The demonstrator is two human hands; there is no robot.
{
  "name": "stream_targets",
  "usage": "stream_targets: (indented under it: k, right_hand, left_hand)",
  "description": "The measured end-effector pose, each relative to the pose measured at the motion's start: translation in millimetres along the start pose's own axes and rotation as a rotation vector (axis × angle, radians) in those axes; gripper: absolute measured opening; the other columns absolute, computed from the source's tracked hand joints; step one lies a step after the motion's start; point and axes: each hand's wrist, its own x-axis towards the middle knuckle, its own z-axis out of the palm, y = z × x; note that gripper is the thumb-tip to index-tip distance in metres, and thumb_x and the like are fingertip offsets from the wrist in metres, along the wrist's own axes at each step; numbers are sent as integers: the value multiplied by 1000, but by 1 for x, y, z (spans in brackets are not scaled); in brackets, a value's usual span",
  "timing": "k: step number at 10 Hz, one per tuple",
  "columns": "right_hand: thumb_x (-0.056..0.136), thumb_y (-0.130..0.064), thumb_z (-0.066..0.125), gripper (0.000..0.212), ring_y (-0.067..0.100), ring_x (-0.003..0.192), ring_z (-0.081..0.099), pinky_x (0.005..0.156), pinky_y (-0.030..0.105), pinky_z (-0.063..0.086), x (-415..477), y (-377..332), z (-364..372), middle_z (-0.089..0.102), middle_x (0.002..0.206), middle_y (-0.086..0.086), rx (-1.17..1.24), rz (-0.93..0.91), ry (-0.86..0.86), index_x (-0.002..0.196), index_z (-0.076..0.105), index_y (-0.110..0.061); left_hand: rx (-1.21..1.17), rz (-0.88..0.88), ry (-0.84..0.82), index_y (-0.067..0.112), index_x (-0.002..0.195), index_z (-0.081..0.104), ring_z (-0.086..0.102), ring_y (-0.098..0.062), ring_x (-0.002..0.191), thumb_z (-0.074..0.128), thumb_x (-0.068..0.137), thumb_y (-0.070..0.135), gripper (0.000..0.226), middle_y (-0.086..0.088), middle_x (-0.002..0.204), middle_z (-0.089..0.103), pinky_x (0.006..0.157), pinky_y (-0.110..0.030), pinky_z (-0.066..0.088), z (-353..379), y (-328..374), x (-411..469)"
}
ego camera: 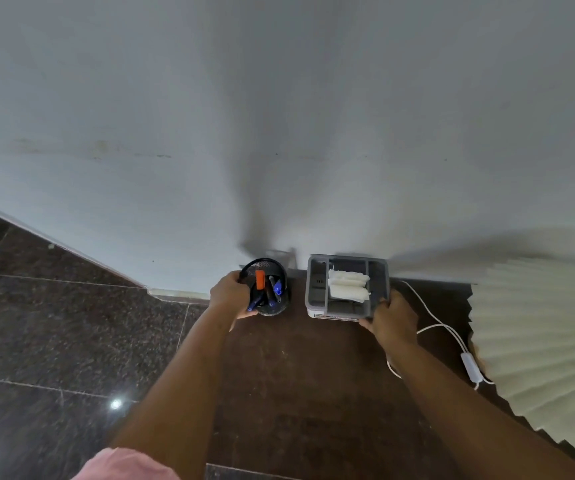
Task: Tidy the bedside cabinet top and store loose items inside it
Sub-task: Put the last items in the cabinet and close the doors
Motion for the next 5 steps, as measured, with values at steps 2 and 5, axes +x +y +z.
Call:
stream_targets:
  k: [2, 5]
  right_hand:
    - [99, -15, 43, 47, 31, 108, 57, 85, 43, 56, -8, -9, -13, 44, 139, 17, -68, 41, -86, 145, 32, -16]
    - [98, -26, 46, 71, 24, 146, 18, 117, 35, 19, -129, 18, -70, 13, 159, 9, -506, -92, -243, 151, 0, -13]
  left_hand:
    - [-115, -29, 21, 25, 138, 38, 59, -32, 105, 37, 98, 21, 40, -13, 131, 50, 77, -41, 55, 2, -6, -22]
    - [-131, -20, 110, 20, 148, 25, 39, -37, 131, 42, 98, 18, 53, -15, 151, 31, 105, -52, 38, 17, -106, -174]
